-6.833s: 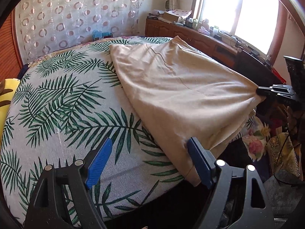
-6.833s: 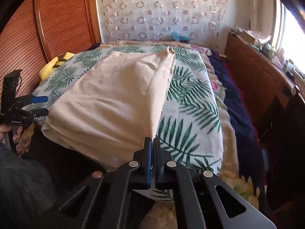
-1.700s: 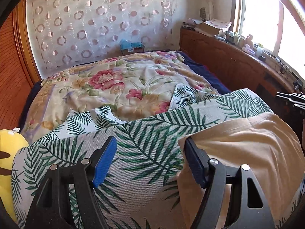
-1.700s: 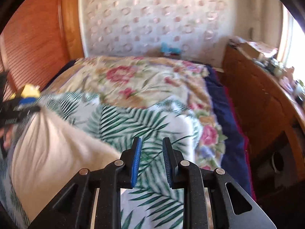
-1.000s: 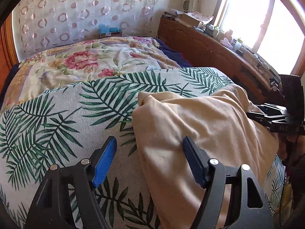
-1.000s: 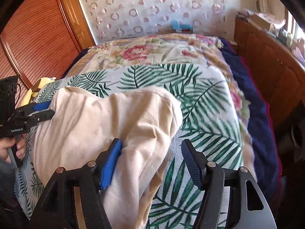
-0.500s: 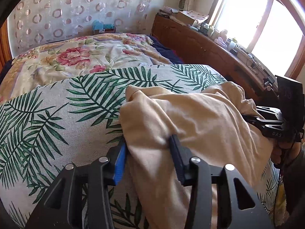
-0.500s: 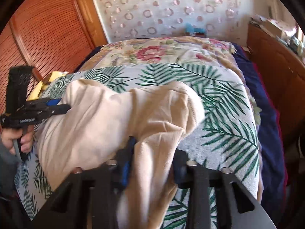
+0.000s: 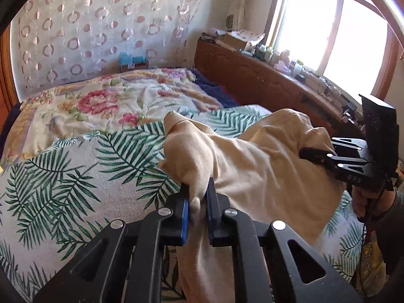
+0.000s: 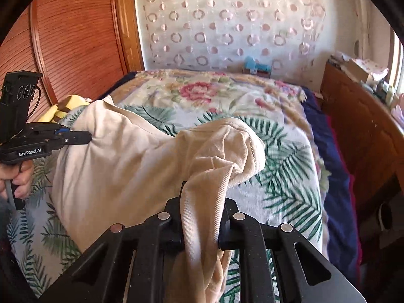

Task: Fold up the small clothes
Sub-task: 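Carry the shirt bundle with both grippers toward the yellow plush toy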

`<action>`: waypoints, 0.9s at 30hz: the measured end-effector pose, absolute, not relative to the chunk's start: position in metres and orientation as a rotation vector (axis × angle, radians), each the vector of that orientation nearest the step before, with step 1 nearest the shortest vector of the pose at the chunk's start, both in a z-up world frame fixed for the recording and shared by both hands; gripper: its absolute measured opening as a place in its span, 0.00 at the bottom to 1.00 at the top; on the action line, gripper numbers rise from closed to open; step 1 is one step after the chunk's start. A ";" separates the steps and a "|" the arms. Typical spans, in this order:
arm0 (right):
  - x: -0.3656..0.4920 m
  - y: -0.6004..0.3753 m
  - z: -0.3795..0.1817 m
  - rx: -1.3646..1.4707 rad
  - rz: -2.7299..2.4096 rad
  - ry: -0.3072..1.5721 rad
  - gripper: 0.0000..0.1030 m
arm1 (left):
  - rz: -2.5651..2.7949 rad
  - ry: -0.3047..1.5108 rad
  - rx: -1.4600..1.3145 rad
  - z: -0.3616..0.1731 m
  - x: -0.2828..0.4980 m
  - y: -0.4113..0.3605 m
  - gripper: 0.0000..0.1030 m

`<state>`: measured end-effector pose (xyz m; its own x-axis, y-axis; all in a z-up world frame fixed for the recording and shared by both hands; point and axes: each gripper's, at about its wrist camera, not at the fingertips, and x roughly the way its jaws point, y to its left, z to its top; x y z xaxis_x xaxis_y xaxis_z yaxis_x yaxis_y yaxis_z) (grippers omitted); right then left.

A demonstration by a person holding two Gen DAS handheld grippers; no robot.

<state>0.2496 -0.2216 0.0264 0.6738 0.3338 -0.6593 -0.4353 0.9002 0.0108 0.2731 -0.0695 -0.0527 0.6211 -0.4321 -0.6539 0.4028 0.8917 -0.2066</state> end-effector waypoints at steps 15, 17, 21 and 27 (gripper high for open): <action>0.221 -0.146 0.060 -0.300 0.537 0.549 0.15 | -0.420 0.577 -0.096 0.002 0.210 0.007 0.11; 0.224 -0.133 0.061 -0.312 0.570 0.536 0.15 | -0.392 0.562 -0.110 0.005 0.204 0.021 0.11; 0.238 -0.090 0.063 -0.359 0.652 0.520 0.15 | -0.300 0.535 -0.152 0.008 0.188 0.064 0.11; 0.294 -0.012 0.062 -0.482 0.797 0.485 0.15 | -0.132 0.539 -0.234 -0.013 0.175 0.128 0.11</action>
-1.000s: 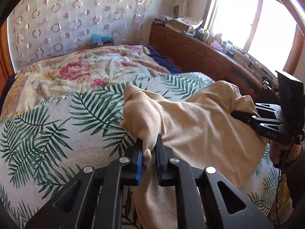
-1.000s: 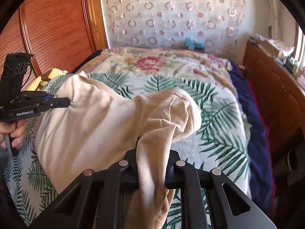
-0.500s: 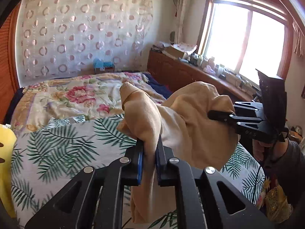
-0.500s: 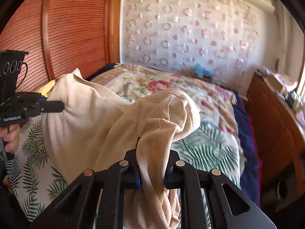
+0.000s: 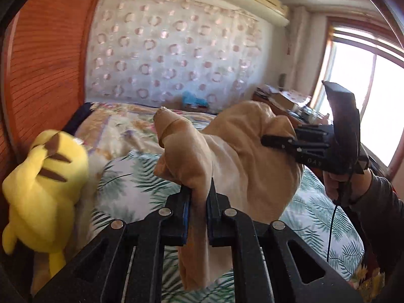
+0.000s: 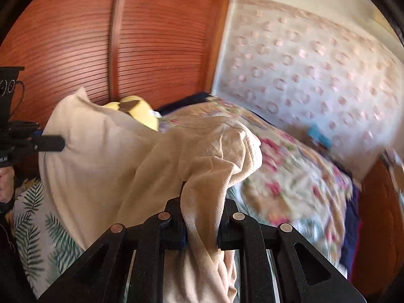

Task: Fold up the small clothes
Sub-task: 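Carry the shirt bundle with both grippers toward the yellow plush toy, then lower the bundle beside the plush toy and open both grippers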

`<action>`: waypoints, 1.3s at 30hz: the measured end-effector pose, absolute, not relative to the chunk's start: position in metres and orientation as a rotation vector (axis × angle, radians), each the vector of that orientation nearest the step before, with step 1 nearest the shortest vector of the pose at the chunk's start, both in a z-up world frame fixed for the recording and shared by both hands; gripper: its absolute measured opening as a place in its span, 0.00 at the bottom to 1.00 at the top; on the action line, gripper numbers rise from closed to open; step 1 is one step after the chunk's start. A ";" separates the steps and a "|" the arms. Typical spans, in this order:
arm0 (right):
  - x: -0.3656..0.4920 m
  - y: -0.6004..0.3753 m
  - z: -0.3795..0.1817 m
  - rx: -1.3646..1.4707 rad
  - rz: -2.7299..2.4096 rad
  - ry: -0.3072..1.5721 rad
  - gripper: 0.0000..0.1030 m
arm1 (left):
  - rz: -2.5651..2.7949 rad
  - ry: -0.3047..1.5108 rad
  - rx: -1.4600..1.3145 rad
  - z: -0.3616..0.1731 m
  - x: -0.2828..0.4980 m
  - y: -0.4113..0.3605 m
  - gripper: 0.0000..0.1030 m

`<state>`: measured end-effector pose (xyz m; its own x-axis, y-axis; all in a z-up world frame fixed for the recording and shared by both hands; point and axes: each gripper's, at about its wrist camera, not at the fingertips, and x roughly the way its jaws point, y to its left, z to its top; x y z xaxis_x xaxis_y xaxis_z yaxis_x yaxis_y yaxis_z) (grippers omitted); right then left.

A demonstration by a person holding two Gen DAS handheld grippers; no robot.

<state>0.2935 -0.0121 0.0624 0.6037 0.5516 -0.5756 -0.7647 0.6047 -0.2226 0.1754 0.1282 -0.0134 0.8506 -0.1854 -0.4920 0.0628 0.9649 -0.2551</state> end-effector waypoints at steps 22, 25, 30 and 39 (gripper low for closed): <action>0.485 0.210 -0.015 -0.610 1.008 0.611 0.20 | 0.166 0.642 -0.357 -0.102 0.182 0.221 0.11; 0.507 0.207 -0.011 -0.526 0.873 0.595 0.35 | 0.184 0.648 -0.360 -0.106 0.180 0.226 0.11; 0.508 0.177 -0.005 -0.418 0.876 0.609 0.35 | 0.191 0.660 -0.371 -0.108 0.177 0.231 0.11; 0.495 0.136 -0.057 -0.401 0.839 0.713 0.54 | 0.208 0.618 -0.302 -0.088 0.159 0.226 0.41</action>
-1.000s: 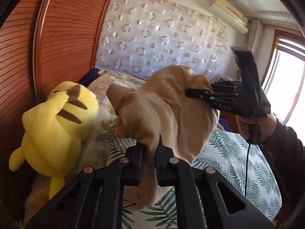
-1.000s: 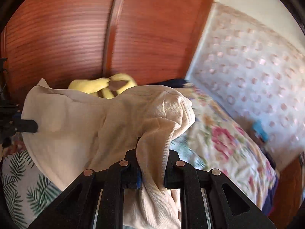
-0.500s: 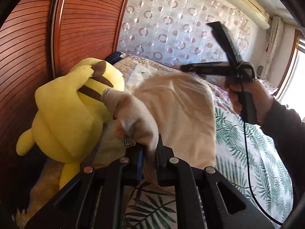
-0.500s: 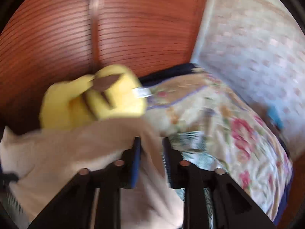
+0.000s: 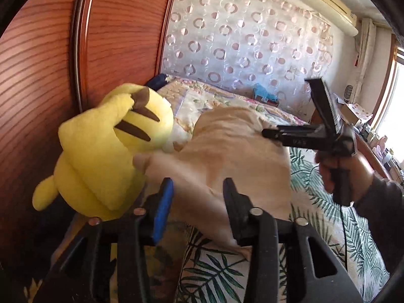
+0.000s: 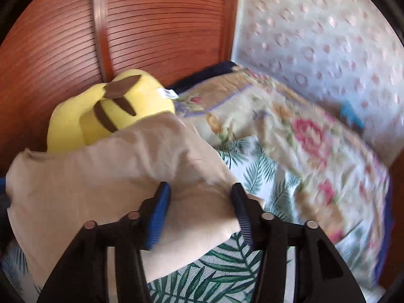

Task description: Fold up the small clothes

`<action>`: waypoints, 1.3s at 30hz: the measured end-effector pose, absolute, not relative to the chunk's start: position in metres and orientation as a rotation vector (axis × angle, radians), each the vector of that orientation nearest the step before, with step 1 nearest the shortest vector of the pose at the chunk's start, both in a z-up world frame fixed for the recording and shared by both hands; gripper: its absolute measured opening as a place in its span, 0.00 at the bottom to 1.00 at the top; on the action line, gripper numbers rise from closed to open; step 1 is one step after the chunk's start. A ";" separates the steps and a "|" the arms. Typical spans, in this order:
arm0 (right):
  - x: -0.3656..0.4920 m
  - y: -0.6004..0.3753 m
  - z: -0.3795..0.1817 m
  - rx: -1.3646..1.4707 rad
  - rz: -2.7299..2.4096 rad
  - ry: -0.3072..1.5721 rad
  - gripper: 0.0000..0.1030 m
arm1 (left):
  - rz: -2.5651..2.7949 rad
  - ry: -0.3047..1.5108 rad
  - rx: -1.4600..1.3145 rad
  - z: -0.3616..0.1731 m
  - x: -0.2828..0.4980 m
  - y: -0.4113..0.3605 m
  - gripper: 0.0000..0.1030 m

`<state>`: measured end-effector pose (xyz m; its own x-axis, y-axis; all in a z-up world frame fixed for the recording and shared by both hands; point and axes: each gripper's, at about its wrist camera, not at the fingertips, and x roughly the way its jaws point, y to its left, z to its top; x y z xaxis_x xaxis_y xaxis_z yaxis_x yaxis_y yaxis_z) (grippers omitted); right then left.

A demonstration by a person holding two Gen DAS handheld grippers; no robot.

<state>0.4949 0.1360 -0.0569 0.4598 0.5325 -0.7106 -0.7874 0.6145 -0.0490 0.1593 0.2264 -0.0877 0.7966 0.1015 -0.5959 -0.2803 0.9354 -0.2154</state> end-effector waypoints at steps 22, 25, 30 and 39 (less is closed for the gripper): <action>0.296 -0.045 0.007 -0.175 0.690 0.553 0.65 | 0.015 0.466 -0.066 -0.005 0.104 0.102 0.80; 0.260 -0.074 0.017 -0.153 0.671 0.516 0.69 | 0.007 0.473 -0.052 -0.001 0.100 0.087 0.80; 0.199 -0.123 0.027 -0.092 0.576 0.465 0.74 | -0.046 0.471 -0.044 0.005 0.091 0.060 0.80; 0.100 -0.172 0.044 -0.047 0.377 0.377 0.75 | -0.051 0.450 -0.044 0.024 0.074 0.028 0.80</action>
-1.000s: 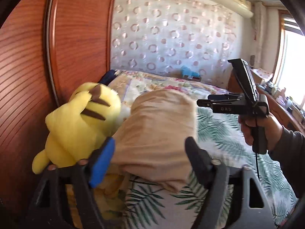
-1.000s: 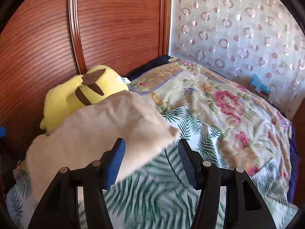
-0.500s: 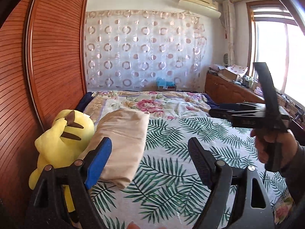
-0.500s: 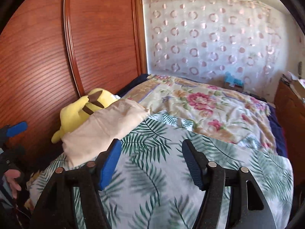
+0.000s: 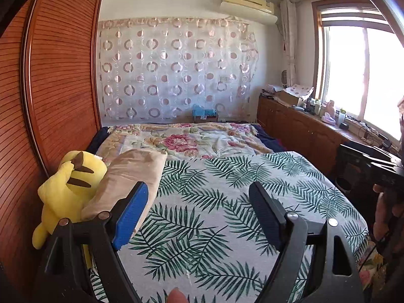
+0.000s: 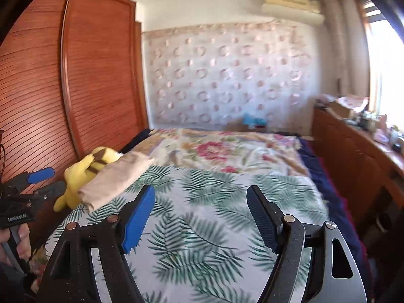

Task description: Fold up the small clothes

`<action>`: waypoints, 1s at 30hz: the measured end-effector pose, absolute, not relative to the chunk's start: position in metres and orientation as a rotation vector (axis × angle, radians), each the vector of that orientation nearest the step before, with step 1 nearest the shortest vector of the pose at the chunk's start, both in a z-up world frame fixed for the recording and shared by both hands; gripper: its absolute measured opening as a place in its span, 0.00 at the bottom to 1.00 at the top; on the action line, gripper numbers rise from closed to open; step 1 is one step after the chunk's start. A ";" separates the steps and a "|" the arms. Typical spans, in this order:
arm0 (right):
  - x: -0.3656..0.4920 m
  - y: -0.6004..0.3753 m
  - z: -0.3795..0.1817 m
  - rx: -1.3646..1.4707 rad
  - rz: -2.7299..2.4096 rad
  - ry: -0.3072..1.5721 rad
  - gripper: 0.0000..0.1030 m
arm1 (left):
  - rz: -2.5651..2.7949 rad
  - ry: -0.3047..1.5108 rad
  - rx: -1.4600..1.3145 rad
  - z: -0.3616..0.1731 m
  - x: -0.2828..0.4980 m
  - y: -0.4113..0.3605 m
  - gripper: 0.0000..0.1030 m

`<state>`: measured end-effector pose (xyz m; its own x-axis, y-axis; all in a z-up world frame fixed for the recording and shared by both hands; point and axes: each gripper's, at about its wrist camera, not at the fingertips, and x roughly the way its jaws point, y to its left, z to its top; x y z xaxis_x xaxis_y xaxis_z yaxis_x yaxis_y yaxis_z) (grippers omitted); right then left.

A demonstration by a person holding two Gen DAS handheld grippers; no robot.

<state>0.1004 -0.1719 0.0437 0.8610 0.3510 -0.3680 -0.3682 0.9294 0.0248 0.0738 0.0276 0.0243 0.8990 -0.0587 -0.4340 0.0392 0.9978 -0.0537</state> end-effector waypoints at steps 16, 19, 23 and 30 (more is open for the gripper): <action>0.035 -0.179 0.044 0.007 0.262 0.306 0.75 | -0.048 0.420 -0.009 0.039 0.057 0.002 0.80; 0.034 -0.177 0.041 0.005 0.258 0.309 0.75 | -0.053 0.422 -0.013 0.040 0.058 0.000 0.80; 0.036 -0.180 0.042 0.009 0.266 0.314 0.75 | -0.052 0.421 -0.015 0.040 0.058 0.000 0.80; 0.035 -0.185 0.045 0.007 0.264 0.312 0.75 | -0.051 0.420 -0.012 0.039 0.058 0.000 0.80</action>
<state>0.0350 -0.1850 0.0452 0.9175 0.2578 -0.3028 -0.2556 0.9656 0.0479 0.0577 -0.0003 0.0394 0.9119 -0.0521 -0.4071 0.0473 0.9986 -0.0221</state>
